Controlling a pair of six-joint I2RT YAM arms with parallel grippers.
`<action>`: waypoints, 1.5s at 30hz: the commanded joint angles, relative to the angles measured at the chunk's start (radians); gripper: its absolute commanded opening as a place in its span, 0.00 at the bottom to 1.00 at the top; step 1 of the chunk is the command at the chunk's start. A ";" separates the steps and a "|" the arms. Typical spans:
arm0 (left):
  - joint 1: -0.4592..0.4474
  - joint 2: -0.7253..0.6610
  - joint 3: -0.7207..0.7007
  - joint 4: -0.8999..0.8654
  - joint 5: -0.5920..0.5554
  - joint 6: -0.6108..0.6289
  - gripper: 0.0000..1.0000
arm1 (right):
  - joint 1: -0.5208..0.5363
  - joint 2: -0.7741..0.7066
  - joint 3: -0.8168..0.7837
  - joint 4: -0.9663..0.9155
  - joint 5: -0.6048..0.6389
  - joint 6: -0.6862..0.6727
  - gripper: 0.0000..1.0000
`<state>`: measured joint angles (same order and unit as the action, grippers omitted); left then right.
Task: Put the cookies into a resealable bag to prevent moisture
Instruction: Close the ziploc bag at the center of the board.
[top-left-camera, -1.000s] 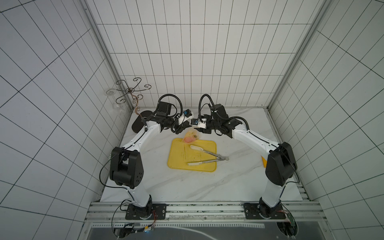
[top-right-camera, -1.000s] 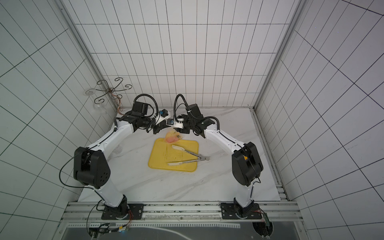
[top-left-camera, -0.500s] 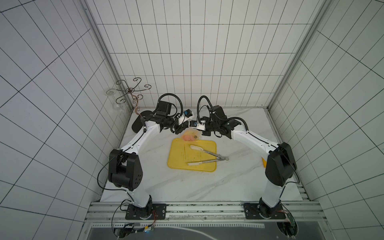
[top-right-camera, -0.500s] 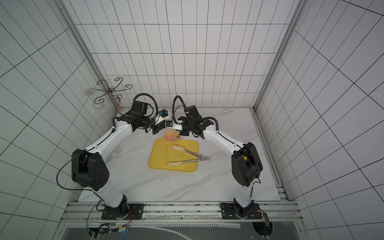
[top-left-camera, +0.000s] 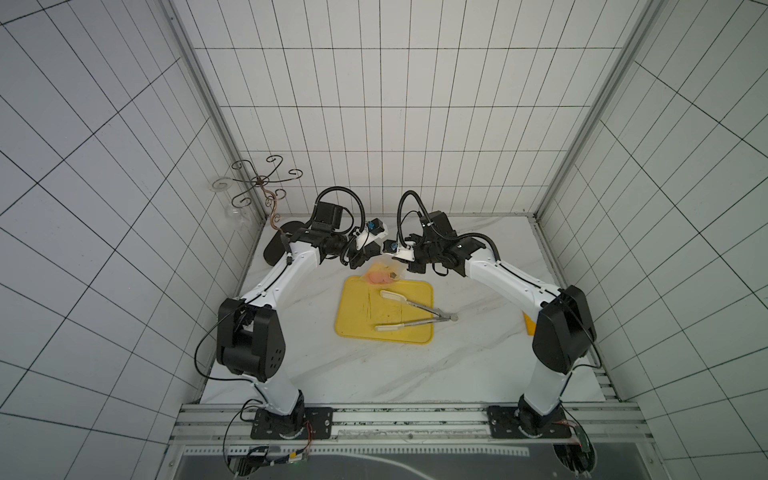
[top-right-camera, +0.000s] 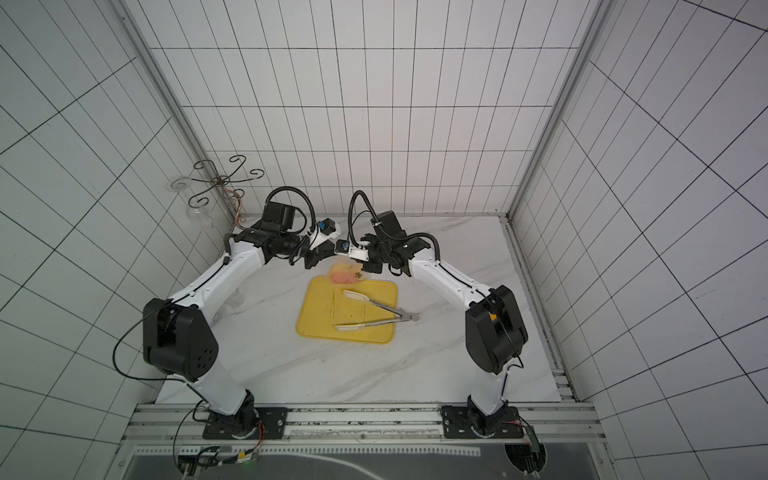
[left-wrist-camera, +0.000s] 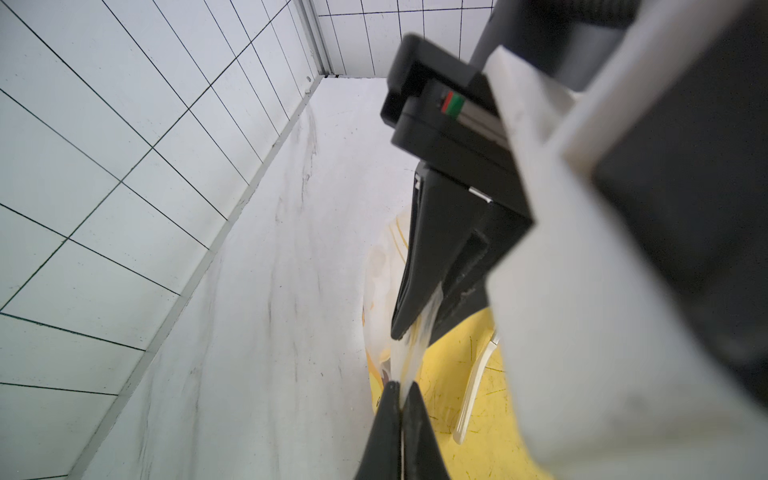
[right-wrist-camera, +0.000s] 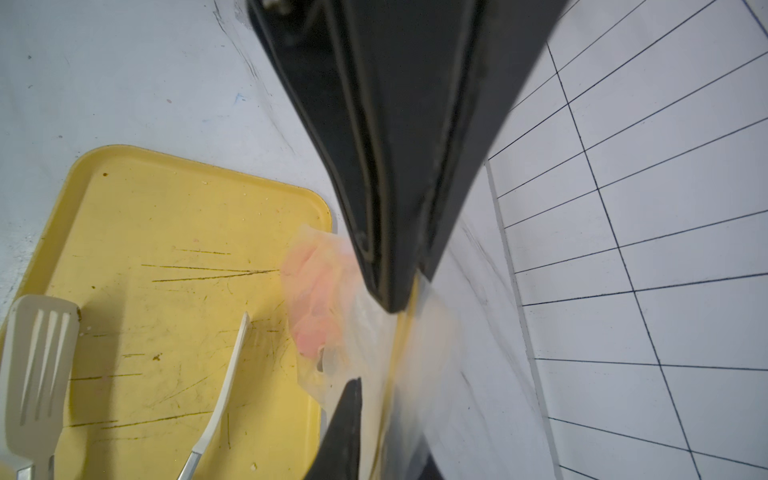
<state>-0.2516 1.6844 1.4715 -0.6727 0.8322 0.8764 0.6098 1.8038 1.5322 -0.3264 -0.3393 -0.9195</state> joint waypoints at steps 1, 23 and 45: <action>0.011 -0.008 0.021 0.014 0.035 -0.002 0.00 | -0.020 -0.028 0.025 -0.065 -0.016 0.014 0.04; 0.040 -0.008 0.015 0.075 0.090 -0.071 0.00 | -0.085 -0.052 -0.069 -0.076 0.039 0.016 0.15; 0.061 -0.010 0.008 0.098 0.107 -0.103 0.00 | -0.145 -0.073 -0.114 -0.080 0.053 0.033 0.00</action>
<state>-0.2008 1.6844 1.4715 -0.6010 0.9142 0.7746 0.4839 1.7542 1.4544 -0.3660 -0.2855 -0.8906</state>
